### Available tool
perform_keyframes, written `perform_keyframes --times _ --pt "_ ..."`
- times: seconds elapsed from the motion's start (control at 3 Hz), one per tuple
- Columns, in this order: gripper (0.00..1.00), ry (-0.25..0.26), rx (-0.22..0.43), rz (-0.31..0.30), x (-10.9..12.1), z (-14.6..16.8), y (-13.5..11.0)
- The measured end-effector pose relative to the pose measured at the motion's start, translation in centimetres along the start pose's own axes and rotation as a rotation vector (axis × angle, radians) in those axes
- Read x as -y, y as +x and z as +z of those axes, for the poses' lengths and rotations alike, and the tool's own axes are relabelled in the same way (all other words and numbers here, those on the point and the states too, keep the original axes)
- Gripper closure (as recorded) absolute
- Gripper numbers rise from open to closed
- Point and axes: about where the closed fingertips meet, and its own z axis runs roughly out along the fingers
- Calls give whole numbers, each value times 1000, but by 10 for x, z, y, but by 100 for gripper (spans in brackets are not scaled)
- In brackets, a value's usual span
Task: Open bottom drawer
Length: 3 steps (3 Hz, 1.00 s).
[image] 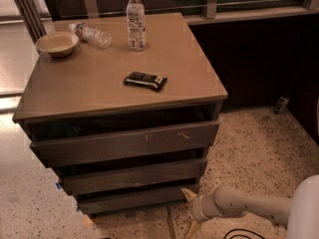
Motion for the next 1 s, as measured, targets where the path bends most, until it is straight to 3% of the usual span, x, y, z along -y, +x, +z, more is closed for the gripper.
perform_keyframes --times 1.0 --pt "0 -8 -43 -30 38 38 14"
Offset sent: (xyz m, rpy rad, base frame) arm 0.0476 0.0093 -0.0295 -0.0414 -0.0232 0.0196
